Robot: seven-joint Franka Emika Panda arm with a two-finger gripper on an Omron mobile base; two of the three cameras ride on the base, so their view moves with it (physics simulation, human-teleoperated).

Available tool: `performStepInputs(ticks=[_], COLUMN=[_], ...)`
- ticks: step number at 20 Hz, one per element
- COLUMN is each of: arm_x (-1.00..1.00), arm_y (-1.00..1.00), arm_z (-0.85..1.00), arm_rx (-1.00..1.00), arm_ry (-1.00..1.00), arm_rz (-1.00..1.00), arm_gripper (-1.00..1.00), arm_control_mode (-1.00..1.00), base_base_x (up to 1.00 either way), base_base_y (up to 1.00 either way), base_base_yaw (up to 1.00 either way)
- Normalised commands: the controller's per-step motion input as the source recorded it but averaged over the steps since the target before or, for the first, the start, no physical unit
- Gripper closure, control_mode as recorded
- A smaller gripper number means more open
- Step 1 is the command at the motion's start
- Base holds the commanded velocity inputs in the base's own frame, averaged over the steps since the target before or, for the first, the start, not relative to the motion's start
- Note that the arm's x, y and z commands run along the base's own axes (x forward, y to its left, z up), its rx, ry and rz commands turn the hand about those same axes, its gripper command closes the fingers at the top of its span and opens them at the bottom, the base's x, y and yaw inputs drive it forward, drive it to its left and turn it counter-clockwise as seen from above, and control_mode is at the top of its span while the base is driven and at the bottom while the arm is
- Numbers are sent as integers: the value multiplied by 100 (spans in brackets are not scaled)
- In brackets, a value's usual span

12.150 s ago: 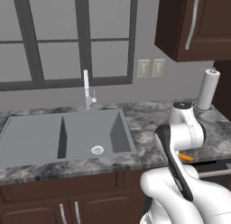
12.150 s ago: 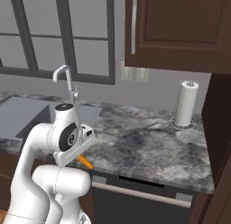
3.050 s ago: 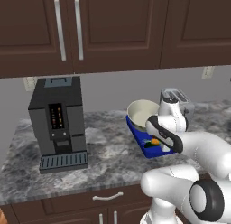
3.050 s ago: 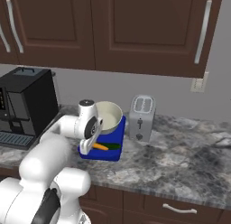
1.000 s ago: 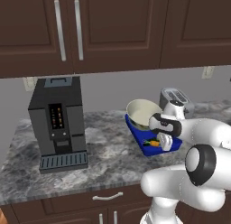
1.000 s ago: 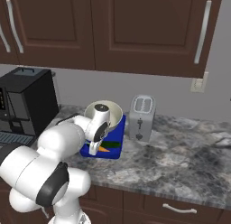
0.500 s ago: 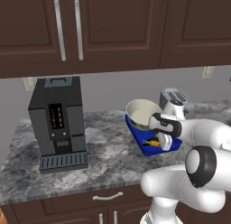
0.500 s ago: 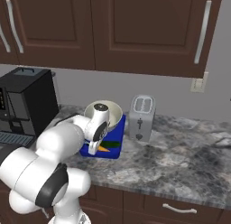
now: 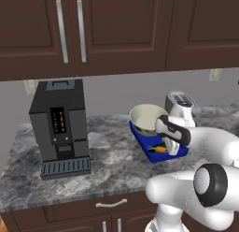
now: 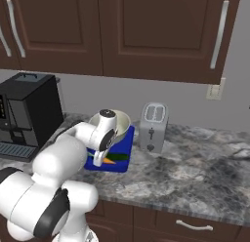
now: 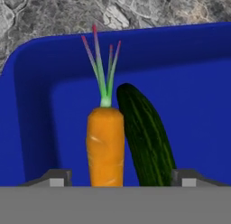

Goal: Place the two vegetables and bowl onto the tray for setting up a vegetable dip station.

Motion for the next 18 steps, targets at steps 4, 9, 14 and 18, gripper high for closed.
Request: performStepInputs(ticks=[4, 9, 14, 18], arm_x=[-18, -12, -6, -1], arm_y=[0, 0, 1, 5], arm_z=[3, 9, 6, 2], arm_rx=[0, 0, 0, 0], arm_ry=[2, 1, 0, 0], arm_rz=[0, -3, 4, 0], arm_gripper=[-100, -100, -100, -100], arm_control_mode=[-100, -100, -100, -100], base_base_x=[0, 0, 0, 0], base_base_y=[0, 0, 0, 0], base_base_yaw=[0, 0, 0, 0])
